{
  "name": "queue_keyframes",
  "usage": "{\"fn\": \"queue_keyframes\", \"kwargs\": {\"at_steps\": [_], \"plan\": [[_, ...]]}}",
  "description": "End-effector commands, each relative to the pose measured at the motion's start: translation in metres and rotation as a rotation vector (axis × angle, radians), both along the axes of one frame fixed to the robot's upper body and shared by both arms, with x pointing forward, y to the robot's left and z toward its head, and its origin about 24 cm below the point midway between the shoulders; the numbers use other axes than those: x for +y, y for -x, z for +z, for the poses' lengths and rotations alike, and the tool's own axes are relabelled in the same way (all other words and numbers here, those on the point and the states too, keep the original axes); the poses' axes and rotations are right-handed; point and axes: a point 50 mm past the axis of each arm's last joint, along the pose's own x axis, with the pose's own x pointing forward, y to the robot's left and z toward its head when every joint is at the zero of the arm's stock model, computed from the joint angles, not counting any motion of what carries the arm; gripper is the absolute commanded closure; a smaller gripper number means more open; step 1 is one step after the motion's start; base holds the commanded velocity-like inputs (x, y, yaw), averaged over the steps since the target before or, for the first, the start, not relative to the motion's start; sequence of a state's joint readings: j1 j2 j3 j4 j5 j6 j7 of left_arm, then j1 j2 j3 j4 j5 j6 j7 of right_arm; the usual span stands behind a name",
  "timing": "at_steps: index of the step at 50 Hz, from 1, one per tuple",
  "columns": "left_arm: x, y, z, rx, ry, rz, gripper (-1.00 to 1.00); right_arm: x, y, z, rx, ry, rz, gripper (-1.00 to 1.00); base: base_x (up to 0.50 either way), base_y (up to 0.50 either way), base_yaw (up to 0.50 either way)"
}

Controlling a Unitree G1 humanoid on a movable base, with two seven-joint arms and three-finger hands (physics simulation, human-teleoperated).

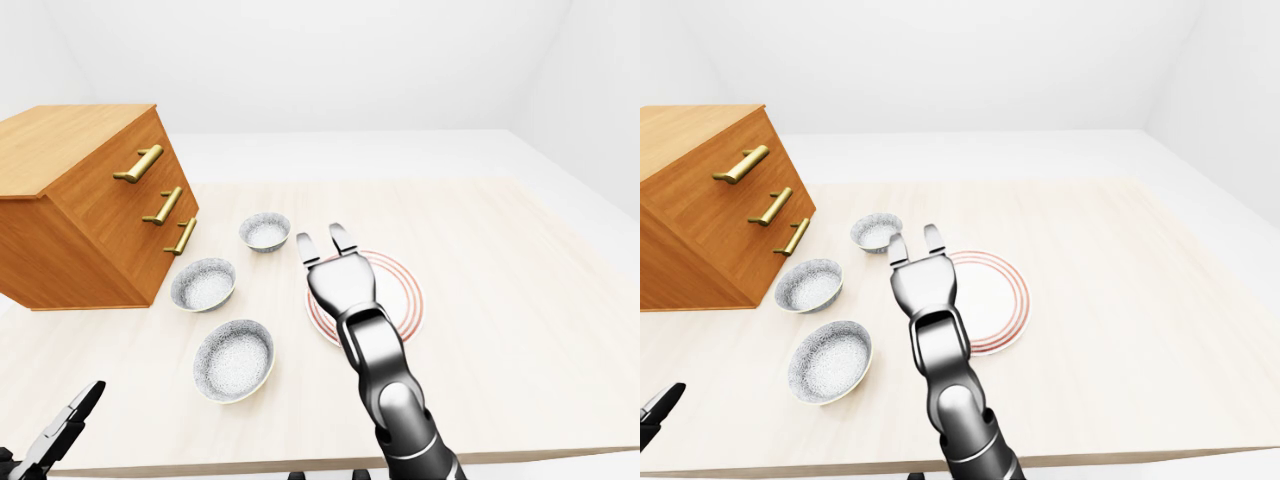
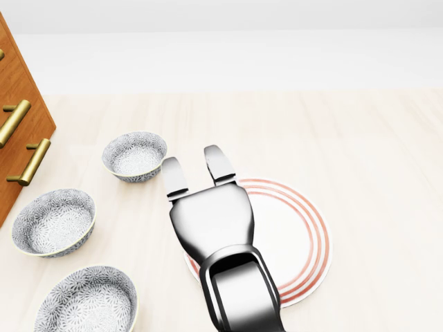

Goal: Put the bowl at the front on the plate.

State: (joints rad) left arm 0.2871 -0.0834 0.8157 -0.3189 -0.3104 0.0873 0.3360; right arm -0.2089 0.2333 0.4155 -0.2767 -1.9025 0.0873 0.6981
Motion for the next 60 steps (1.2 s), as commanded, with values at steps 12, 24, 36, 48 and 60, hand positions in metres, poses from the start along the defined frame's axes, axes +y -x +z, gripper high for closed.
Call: {"fn": "queue_keyframes", "kwargs": {"at_steps": [12, 24, 36, 48, 60], "plan": [[0.0, 0.0, 0.0, 0.007, -0.003, 0.0, -1.0, 0.04, 0.034, 0.014, -0.071, 0.005, 0.191, -1.0, 0.0, 0.0, 0.0], [0.0, 0.0, 0.001, 0.003, -0.006, 0.002, -1.0, 0.055, 0.059, -0.001, -0.009, 0.0, 0.293, -1.0, 0.0, 0.0, 0.0], [0.0, 0.0, -0.001, 0.008, 0.0, 0.002, -1.0, 0.063, 0.088, -0.031, 0.102, 0.042, 0.376, -1.0, 0.0, 0.0, 0.0], [-0.001, 0.0, -0.002, 0.012, 0.003, 0.002, -1.0, 0.061, 0.104, -0.055, 0.174, 0.11, 0.432, -1.0, 0.0, 0.0, 0.0], [-0.001, 0.0, -0.002, 0.012, 0.003, 0.001, -1.0, 0.059, 0.102, -0.051, 0.161, 0.101, 0.415, -1.0, 0.0, 0.0, 0.0]]}}
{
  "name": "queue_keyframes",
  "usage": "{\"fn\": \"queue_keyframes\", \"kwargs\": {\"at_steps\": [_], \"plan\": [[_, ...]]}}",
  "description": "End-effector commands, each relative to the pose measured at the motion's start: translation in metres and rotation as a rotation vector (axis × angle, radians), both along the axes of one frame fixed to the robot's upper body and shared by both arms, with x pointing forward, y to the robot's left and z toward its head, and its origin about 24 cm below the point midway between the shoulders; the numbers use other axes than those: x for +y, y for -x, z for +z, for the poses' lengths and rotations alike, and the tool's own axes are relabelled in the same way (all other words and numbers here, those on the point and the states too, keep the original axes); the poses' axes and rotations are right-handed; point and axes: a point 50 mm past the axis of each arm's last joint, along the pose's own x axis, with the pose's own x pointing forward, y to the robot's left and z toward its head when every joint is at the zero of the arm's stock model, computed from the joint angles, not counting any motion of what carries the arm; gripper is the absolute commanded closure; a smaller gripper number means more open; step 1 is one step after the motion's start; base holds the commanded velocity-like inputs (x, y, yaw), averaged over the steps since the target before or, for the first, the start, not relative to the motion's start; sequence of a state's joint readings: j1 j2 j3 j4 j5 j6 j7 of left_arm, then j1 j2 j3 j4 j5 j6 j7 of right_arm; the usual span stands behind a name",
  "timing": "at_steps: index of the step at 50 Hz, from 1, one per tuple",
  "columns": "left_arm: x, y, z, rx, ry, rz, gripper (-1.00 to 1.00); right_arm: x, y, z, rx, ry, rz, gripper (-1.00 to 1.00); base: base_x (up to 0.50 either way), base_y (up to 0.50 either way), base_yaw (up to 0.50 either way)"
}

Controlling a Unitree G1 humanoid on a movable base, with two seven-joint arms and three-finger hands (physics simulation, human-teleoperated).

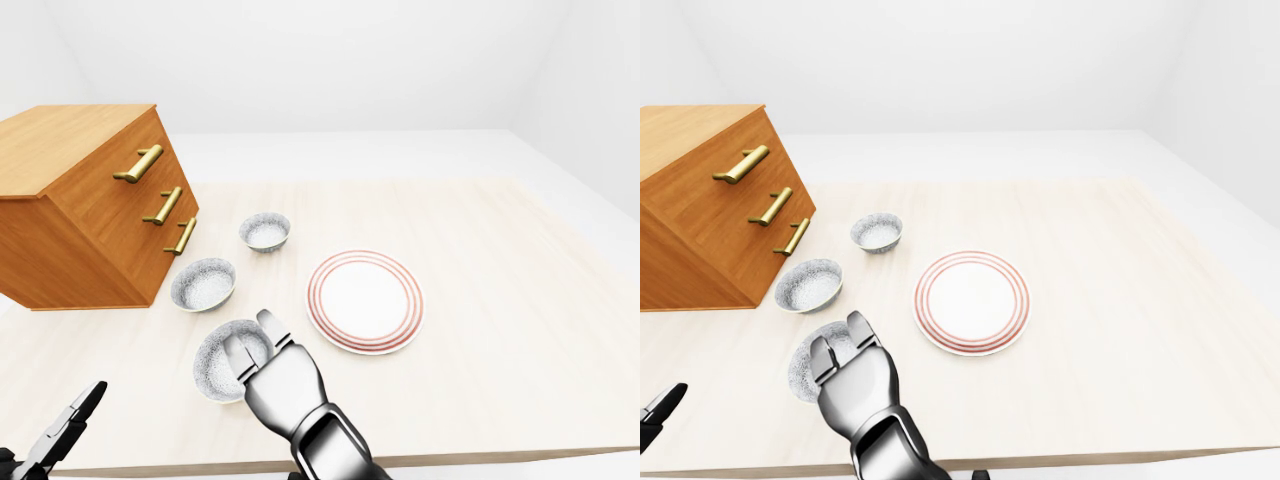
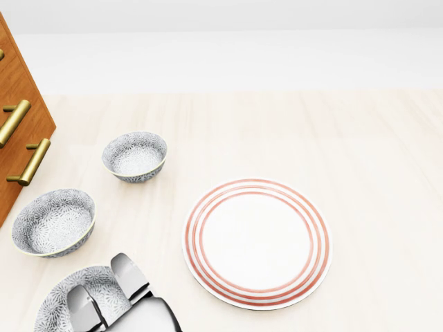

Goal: Put the bowl at the front on the plate.

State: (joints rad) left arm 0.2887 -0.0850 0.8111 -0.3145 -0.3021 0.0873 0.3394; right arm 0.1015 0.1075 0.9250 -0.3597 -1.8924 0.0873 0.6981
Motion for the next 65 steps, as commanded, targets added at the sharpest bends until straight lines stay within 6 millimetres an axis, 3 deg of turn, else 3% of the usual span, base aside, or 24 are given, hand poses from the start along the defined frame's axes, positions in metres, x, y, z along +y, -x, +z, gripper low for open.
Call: {"fn": "queue_keyframes", "kwargs": {"at_steps": [1, 13, 22, 36, 59, 65], "plan": [[0.0, 0.0, 0.0, 0.001, 0.001, -0.001, -1.0, -0.001, 0.004, -0.005, 0.012, 0.016, 0.01, -1.0, 0.0, 0.0, 0.0], [0.0, 0.0, 0.0, 0.001, 0.001, -0.001, -1.0, -0.001, 0.004, -0.005, 0.012, 0.016, 0.009, -1.0, 0.0, 0.0, 0.0], [0.0, 0.0, -0.002, 0.001, 0.009, -0.001, -1.0, 0.006, 0.007, -0.033, 0.134, 0.072, 0.047, -1.0, 0.0, 0.0, 0.0], [0.0, 0.0, -0.002, -0.004, 0.013, -0.004, -1.0, 0.017, 0.006, -0.043, 0.169, 0.048, 0.08, -1.0, 0.0, 0.0, 0.0], [0.0, 0.0, 0.0, -0.01, 0.009, -0.004, -1.0, 0.03, -0.005, -0.052, 0.338, -0.038, 0.078, -1.0, 0.0, 0.0, 0.0], [0.0, 0.0, -0.001, -0.011, 0.013, -0.005, -1.0, 0.033, -0.013, -0.047, 0.327, -0.02, 0.077, -1.0, 0.0, 0.0, 0.0]]}}
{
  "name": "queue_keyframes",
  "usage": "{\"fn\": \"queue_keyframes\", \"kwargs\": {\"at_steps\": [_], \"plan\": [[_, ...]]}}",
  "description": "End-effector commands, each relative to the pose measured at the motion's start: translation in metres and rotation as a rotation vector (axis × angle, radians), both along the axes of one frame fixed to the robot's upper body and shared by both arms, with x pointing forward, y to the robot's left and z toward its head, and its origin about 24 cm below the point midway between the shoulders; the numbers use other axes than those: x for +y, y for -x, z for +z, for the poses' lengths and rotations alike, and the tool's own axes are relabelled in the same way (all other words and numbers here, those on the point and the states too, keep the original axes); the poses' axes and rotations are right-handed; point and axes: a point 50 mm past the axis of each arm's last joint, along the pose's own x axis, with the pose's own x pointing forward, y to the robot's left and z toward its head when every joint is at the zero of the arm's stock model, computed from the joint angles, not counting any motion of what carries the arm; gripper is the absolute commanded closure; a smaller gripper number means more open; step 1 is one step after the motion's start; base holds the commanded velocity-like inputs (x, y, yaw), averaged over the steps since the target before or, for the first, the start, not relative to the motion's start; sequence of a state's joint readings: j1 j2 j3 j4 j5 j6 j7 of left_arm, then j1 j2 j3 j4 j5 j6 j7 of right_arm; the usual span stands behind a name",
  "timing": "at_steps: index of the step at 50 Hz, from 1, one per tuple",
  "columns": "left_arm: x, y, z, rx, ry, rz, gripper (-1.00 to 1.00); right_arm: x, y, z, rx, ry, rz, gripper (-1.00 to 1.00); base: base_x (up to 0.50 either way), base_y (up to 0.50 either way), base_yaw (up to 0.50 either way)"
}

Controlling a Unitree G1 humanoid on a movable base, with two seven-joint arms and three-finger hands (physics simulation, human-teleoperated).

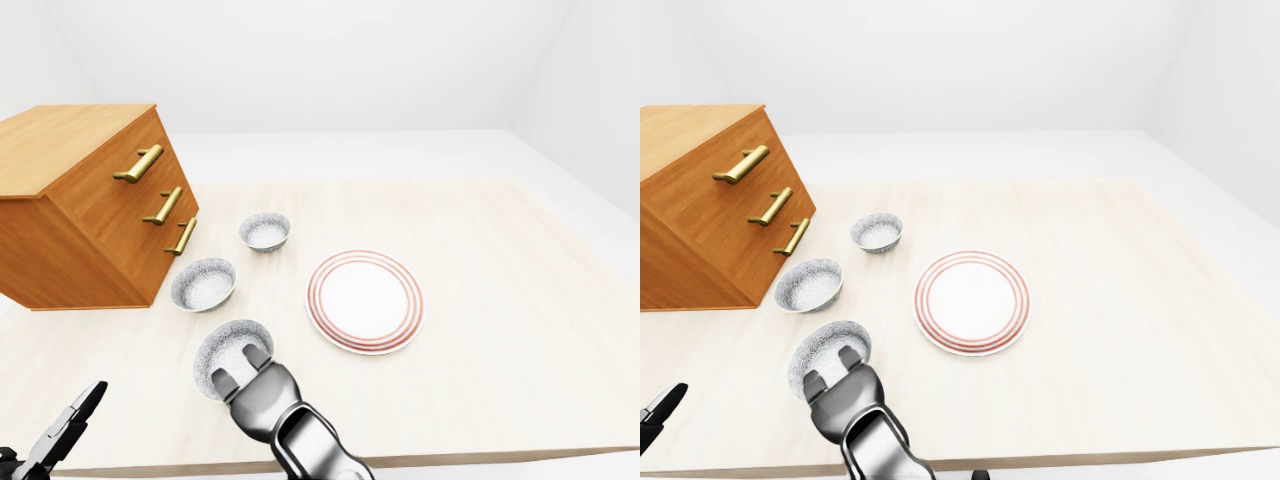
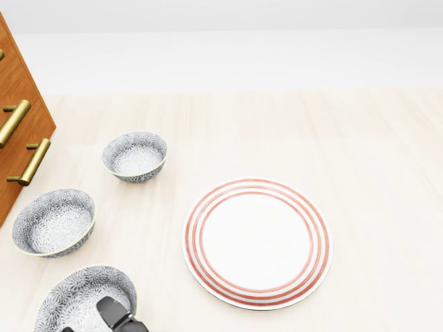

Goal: Put the bowl at the front on the plate.

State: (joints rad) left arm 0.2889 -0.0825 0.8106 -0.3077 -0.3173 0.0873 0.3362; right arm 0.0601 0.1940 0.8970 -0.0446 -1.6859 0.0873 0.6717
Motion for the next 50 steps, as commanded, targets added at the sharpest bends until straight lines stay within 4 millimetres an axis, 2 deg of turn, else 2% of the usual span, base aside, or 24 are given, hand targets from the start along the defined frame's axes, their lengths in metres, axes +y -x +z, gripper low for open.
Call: {"fn": "queue_keyframes", "kwargs": {"at_steps": [1, 7, 25, 34, 50], "plan": [[0.0, 0.0, 0.0, -0.003, 0.001, -0.001, -1.0, 0.005, -0.011, 0.001, 0.043, -0.026, -0.011, -1.0, 0.0, 0.0, 0.0], [-0.001, -0.001, 0.0, 0.0, 0.002, -0.003, -1.0, 0.005, -0.02, 0.003, 0.053, -0.02, -0.033, -1.0, 0.0, 0.0, 0.0], [0.0, 0.0, 0.001, -0.006, -0.002, -0.002, -1.0, 0.009, -0.033, -0.011, 0.106, -0.016, -0.064, -1.0, 0.0, 0.0, 0.0], [0.0, 0.0, 0.002, -0.011, -0.004, -0.001, -1.0, 0.013, -0.031, -0.018, 0.14, -0.006, -0.048, -1.0, 0.0, 0.0, 0.0], [0.0, -0.001, 0.0, -0.003, 0.003, -0.003, -1.0, 0.007, -0.029, -0.027, 0.189, 0.008, -0.068, -1.0, 0.0, 0.0, 0.0]]}}
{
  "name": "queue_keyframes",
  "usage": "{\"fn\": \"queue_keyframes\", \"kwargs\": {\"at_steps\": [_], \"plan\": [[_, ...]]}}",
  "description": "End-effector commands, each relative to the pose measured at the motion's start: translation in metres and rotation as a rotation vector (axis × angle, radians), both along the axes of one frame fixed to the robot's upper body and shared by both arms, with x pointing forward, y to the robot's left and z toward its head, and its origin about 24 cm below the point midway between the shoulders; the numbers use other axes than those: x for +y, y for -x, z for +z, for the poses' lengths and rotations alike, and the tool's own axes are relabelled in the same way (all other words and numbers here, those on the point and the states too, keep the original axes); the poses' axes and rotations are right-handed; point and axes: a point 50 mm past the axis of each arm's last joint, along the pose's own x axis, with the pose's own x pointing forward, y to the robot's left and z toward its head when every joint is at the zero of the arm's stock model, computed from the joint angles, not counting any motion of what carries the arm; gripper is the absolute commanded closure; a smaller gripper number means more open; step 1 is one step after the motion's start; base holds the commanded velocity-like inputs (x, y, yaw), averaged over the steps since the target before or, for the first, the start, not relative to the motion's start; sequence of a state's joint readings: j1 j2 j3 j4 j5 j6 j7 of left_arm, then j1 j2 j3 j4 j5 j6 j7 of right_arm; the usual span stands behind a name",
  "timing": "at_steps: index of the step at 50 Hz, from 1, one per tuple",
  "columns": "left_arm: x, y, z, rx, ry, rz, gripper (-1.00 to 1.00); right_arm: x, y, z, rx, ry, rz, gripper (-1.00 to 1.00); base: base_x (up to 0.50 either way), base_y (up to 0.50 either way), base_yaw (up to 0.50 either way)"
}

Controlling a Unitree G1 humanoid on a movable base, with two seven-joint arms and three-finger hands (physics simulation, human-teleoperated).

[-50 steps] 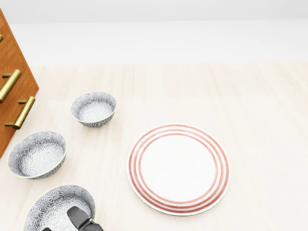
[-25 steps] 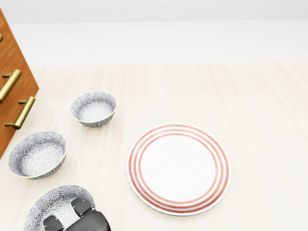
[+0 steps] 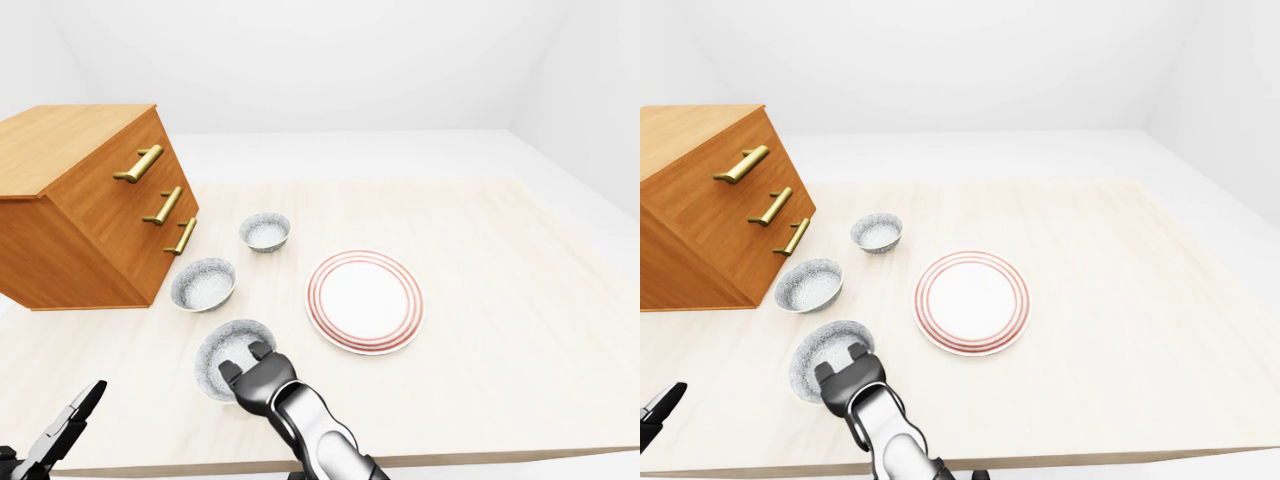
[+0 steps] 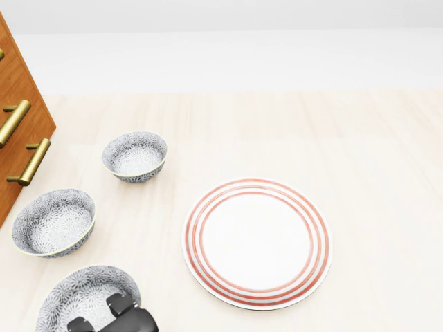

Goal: Put the bowl at the front on the plate.

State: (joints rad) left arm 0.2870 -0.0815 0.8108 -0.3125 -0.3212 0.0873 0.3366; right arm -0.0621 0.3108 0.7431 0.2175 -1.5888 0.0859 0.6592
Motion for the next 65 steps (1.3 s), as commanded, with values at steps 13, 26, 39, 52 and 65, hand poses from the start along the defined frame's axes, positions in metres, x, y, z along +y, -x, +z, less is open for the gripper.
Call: {"fn": "queue_keyframes", "kwargs": {"at_steps": [13, 26, 39, 52, 65], "plan": [[0.0, 0.0, -0.001, 0.002, 0.003, -0.001, -1.0, -0.001, 0.003, -0.008, 0.02, -0.027, -0.006, 1.0, 0.0, 0.0, 0.0], [0.0, 0.0, -0.001, 0.002, 0.002, -0.004, -1.0, -0.004, -0.014, 0.019, -0.152, -0.047, -0.04, 1.0, 0.0, 0.0, 0.0], [0.0, 0.001, 0.001, -0.003, -0.005, -0.001, -1.0, -0.01, -0.033, 0.043, -0.297, -0.214, -0.125, 1.0, 0.0, 0.0, 0.0], [0.0, 0.001, 0.0, 0.008, -0.006, -0.003, -1.0, -0.028, -0.04, 0.064, -0.41, -0.216, -0.179, 1.0, 0.0, 0.0, 0.0], [-0.001, 0.0, -0.003, 0.021, -0.002, -0.001, -1.0, -0.054, -0.036, 0.078, -0.529, -0.184, -0.239, 1.0, 0.0, 0.0, 0.0]]}}
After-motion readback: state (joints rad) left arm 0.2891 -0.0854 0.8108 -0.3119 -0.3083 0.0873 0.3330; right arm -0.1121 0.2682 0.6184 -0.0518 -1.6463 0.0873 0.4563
